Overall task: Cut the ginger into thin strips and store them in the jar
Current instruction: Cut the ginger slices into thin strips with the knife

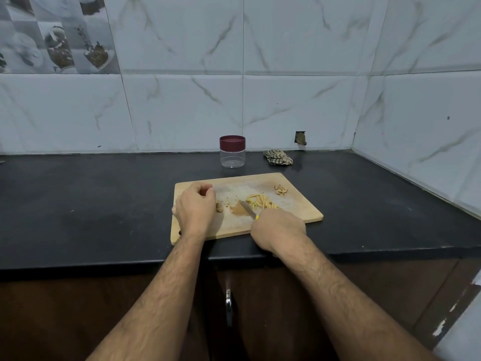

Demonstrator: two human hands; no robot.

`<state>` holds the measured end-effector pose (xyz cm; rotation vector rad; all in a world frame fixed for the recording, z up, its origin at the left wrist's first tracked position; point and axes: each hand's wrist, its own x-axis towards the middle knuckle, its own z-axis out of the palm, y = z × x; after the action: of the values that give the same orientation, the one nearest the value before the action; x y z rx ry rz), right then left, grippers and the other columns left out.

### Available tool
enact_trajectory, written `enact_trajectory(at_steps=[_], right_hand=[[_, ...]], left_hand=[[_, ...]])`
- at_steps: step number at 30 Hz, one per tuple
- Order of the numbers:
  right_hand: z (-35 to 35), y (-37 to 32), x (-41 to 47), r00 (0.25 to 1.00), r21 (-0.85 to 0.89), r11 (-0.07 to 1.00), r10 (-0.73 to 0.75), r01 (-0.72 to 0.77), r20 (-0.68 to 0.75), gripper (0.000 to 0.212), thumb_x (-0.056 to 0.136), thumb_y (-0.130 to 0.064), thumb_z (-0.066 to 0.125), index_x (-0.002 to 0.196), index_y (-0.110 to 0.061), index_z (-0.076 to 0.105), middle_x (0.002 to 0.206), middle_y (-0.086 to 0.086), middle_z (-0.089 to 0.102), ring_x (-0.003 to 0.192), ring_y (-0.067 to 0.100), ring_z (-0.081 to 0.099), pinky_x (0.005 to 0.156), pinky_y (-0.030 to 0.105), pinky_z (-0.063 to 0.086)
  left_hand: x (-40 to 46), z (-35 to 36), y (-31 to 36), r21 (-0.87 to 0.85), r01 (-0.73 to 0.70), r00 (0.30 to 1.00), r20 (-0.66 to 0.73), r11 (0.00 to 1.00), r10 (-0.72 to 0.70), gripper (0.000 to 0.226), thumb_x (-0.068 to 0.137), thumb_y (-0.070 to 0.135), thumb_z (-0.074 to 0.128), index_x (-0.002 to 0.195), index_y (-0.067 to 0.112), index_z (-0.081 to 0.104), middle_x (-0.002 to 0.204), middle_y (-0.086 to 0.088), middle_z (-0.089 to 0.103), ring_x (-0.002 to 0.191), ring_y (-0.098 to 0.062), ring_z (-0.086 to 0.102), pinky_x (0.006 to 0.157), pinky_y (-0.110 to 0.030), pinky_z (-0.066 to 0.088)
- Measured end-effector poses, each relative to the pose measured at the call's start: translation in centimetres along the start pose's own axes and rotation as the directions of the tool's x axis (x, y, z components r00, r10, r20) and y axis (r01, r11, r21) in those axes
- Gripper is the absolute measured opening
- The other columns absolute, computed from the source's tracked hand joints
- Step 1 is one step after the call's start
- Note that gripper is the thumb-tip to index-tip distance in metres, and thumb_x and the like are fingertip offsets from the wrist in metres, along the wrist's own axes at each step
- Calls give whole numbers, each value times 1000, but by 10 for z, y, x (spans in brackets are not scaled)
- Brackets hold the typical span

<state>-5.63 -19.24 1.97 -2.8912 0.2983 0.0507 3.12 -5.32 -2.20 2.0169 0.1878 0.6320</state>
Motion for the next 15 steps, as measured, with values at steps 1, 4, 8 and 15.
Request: enact_trajectory(at_steps=[1, 4, 8, 15], right_hand=[[-1, 1, 1, 1000, 4, 1000, 14, -15, 19, 30, 95, -18, 40, 115, -16, 62, 103, 2, 64, 86, 22, 60, 77, 33, 50], [-7, 8, 3, 992, 19, 997, 68, -70, 102, 30, 92, -17, 36, 111, -19, 59, 104, 4, 69, 82, 24, 70, 76, 31, 53], [-12, 15, 6, 984, 117, 992, 30, -52, 178, 18, 90, -10, 34, 96, -21, 46, 89, 8, 64, 49, 19, 58, 65, 29, 49], [-11, 13, 6, 992, 186, 982, -10, -15, 129, 22, 96, -20, 35, 84, -13, 53, 69, 4, 64, 48, 18, 58, 58, 27, 45]], left_hand=[[0, 0, 0, 0, -2, 1000, 1, 1000, 2, 17, 92, 29, 56, 97, 30, 72, 91, 16, 67, 97, -13, 59, 102, -41, 38], [1, 1, -1, -1, -5, 1000, 2, 1000, 5, 16, 92, 29, 56, 94, 31, 71, 91, 14, 69, 97, -14, 60, 100, -41, 37], [1, 2, -2, 0, -1, 1000, 7, 1000, 1, 16, 91, 29, 56, 94, 31, 71, 91, 14, 69, 98, -15, 60, 101, -41, 37], [2, 0, -2, -34, 21, 1000, -18, 999, -22, 24, 94, 19, 55, 110, 27, 71, 110, 10, 69, 109, -16, 60, 107, -42, 37]])
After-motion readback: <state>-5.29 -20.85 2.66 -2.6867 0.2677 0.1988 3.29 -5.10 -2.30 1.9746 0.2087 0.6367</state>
